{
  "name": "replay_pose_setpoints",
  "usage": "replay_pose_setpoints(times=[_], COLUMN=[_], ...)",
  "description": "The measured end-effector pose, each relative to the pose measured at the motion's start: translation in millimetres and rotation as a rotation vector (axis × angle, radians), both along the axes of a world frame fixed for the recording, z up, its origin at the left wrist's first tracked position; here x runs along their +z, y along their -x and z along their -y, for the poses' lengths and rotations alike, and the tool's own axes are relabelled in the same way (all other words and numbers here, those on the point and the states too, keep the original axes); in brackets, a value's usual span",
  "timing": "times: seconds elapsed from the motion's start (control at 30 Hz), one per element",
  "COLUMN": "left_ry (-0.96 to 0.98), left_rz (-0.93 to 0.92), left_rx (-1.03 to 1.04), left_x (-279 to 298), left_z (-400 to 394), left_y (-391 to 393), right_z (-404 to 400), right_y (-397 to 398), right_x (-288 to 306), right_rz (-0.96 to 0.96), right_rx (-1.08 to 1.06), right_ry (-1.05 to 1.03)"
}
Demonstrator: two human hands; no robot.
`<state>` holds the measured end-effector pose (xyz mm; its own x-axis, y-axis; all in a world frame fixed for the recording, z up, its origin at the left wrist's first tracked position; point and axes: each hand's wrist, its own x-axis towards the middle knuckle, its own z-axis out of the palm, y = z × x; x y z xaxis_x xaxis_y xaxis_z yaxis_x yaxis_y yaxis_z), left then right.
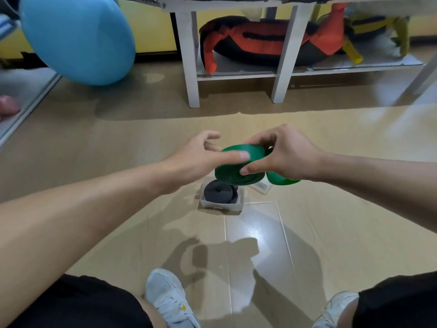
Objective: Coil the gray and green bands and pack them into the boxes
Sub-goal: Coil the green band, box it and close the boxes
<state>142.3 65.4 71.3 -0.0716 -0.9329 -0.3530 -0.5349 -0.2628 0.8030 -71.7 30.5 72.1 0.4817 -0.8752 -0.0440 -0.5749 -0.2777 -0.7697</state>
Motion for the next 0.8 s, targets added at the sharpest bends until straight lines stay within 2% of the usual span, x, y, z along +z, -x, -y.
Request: replay_pose_setpoints(times=[0.1,0.17,0.27,0.33,0.47,0.7,0.8], left_ry=[0.169,0.268,0.292,0.2,-0.011,-0.17,-0.2], left_rz=[0.28,0.415,0.462,0.4,0.067,-0.269,-0.331], left_rx=[-0.233,-0.257,-0.227,-0.207,-0.115,-0.003,0.001], left_x=[0,-3,-4,-1,8,5,2], left_z=[-7,-11,-8,-2,3,2,1], left_y=[3,10,12,6,-6,-13,-13], right_z=[-5,-9,-12,-11,0,8,8], right_y=[-5,-11,-16,-14,-1,12,11], right_x=[-1,-1,1,2,2,-7,-6], right_rz=[-0.034,-0.06,-0.104,-0.061,0.16,0.305,0.325], right_rx=[0.03,0.059,0.098,0.104,0.108,-0.001,-0.037], right_ry=[0.012,0.023,0.051,0.021,-0.093,-0.201,-0.209])
